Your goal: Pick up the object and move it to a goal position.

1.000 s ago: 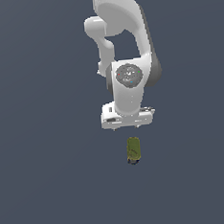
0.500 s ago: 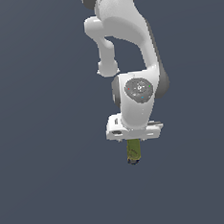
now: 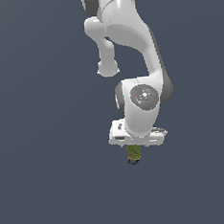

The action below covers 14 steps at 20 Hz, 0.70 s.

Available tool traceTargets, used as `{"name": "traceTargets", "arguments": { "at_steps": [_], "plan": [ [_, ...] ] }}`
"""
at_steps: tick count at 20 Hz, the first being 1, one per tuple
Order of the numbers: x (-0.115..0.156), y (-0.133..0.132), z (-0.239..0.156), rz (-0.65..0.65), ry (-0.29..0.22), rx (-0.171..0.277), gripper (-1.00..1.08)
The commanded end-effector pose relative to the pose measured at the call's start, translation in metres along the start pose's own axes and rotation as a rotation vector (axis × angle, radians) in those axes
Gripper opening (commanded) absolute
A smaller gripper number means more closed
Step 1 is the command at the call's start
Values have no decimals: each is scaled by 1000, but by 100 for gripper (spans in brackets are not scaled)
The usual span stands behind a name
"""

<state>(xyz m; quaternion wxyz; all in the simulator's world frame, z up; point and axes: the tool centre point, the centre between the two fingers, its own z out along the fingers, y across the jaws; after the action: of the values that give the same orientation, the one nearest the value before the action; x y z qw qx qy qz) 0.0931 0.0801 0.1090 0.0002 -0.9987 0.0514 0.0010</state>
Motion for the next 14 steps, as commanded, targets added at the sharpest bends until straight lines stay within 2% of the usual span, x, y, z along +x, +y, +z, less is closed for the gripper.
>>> {"name": "traceTargets", "arguments": {
  "at_steps": [1,6,14],
  "plan": [
    [2,-1,1,3,2,0,100],
    [1,0,7,1,1,0,100],
    [0,0,46,3,2,0,100]
  ]
}}
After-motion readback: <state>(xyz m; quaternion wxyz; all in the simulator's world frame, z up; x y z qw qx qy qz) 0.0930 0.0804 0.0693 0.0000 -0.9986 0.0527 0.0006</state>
